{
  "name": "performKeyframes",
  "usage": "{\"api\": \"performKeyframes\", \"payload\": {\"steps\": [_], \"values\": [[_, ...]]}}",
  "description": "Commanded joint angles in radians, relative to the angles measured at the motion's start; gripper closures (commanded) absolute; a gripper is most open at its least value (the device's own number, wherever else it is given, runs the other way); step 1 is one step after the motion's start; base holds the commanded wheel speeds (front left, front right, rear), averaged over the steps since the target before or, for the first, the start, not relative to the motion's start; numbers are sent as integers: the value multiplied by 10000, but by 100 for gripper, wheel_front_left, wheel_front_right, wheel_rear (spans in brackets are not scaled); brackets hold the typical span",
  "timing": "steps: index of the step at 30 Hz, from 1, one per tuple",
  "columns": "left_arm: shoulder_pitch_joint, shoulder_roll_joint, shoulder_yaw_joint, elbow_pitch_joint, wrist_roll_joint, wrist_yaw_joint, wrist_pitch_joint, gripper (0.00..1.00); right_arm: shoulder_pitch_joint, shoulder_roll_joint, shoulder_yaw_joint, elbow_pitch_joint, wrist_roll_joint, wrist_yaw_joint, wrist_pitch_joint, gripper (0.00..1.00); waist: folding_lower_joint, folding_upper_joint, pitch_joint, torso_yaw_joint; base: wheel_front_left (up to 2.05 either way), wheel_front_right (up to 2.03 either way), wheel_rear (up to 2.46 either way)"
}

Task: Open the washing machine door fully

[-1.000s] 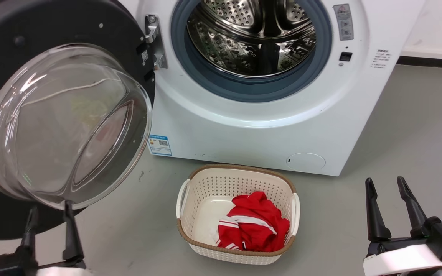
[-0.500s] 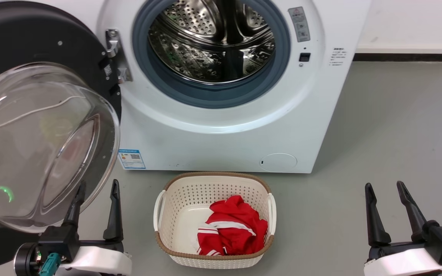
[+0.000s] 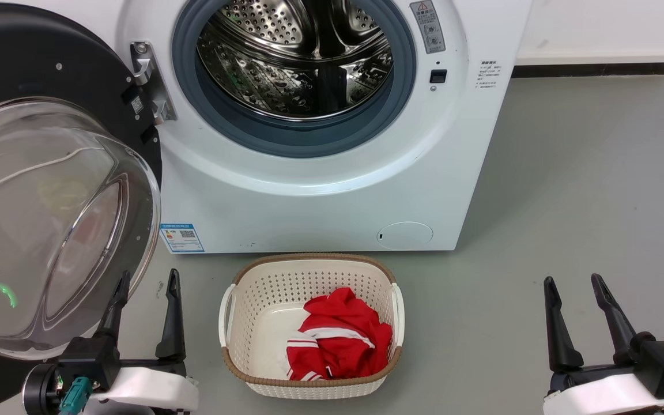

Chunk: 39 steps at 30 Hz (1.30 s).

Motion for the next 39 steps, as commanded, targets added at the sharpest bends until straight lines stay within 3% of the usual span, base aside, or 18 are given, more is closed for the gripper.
{"api": "performKeyframes", "payload": {"steps": [1, 14, 15, 20, 39], "values": [[67, 4, -3, -8, -18, 32, -25, 0, -47, 8, -1, 10, 53, -3, -17, 0, 0, 0, 19, 13, 0, 0, 0], [-55, -9, -28, -28, -82, -25, -25, 0, -173, 8, -13, 71, 101, -3, -74, 0, 0, 0, 103, 63, 0, 0, 0], [-5, -13, -21, -9, -89, -15, 0, 100, -95, 0, -11, 71, 64, 0, -15, 100, 0, 0, 105, 63, 0, 0, 0], [-89, -66, 117, 398, -598, -21, 254, 100, 20, -7, 55, 244, 631, 0, 54, 100, 0, 0, 100, 60, 0, 0, 0], [-280, -71, 54, 607, -4256, -69, 1076, 100, -498, -235, 80, 750, 4451, -1, 735, 100, 0, 0, 63, 39, 0, 0, 0]]}}
